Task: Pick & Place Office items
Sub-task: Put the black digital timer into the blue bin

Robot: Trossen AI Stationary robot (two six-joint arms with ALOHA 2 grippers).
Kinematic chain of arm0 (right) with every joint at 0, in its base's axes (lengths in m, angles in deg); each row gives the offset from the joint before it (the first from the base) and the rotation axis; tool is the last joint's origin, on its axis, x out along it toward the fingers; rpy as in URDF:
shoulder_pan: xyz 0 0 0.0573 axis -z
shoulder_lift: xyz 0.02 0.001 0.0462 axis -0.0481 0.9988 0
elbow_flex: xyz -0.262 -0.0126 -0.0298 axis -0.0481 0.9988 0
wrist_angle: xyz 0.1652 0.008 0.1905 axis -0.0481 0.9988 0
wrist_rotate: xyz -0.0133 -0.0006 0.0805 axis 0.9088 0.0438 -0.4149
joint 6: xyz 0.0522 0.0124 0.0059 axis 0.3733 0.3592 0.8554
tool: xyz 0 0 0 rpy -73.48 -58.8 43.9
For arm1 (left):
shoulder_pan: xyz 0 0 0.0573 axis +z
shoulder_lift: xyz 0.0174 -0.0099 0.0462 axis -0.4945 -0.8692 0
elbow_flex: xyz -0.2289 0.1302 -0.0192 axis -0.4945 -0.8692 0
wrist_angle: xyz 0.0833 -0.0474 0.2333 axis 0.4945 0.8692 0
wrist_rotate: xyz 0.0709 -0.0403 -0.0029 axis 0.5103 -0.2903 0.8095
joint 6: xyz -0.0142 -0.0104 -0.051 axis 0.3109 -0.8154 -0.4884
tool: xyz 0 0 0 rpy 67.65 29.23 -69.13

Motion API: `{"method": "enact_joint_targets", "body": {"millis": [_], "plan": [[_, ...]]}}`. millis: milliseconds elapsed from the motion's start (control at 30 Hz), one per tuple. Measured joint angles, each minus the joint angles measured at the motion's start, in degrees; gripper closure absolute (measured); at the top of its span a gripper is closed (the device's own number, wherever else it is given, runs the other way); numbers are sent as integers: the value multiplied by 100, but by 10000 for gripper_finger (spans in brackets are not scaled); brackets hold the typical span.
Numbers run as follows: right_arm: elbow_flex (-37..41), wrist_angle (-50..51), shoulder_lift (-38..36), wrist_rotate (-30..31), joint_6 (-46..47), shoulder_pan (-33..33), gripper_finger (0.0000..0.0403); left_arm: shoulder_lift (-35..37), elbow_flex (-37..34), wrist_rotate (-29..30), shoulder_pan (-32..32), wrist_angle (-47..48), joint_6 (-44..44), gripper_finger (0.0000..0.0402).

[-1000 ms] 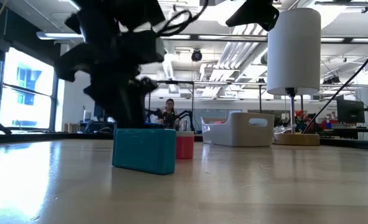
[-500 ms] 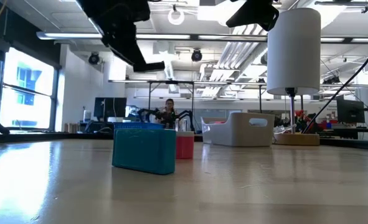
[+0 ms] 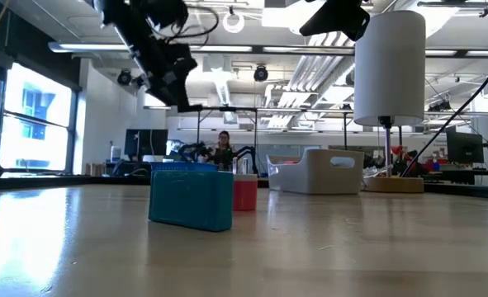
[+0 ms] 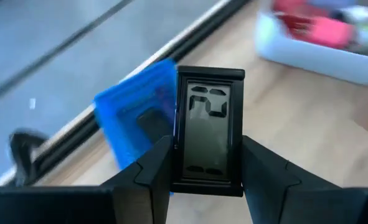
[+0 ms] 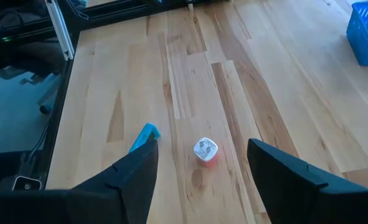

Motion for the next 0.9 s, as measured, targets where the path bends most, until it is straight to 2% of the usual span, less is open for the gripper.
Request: {"method": "enact_joint_targets", "body": {"millis": [233,367,567,767,900], "plan": [[0,21,1,9,0,0,168,-426,2,-908,1061,-257,-345,260],[0,26,0,20,0,-1,168,-875,2,-1029,1339,-477,-456,260],[0,35,0,24,0,-9,168,-1511,2,-1291,1477,-874,-463,260],[0,63,0,24,-2,-13,168,-2014,2,-1306,1490,-1025,-471,259],[0,66,0,24,-4,-11,168,-2247,2,-1312,1490,-1089,-386,227]]}}
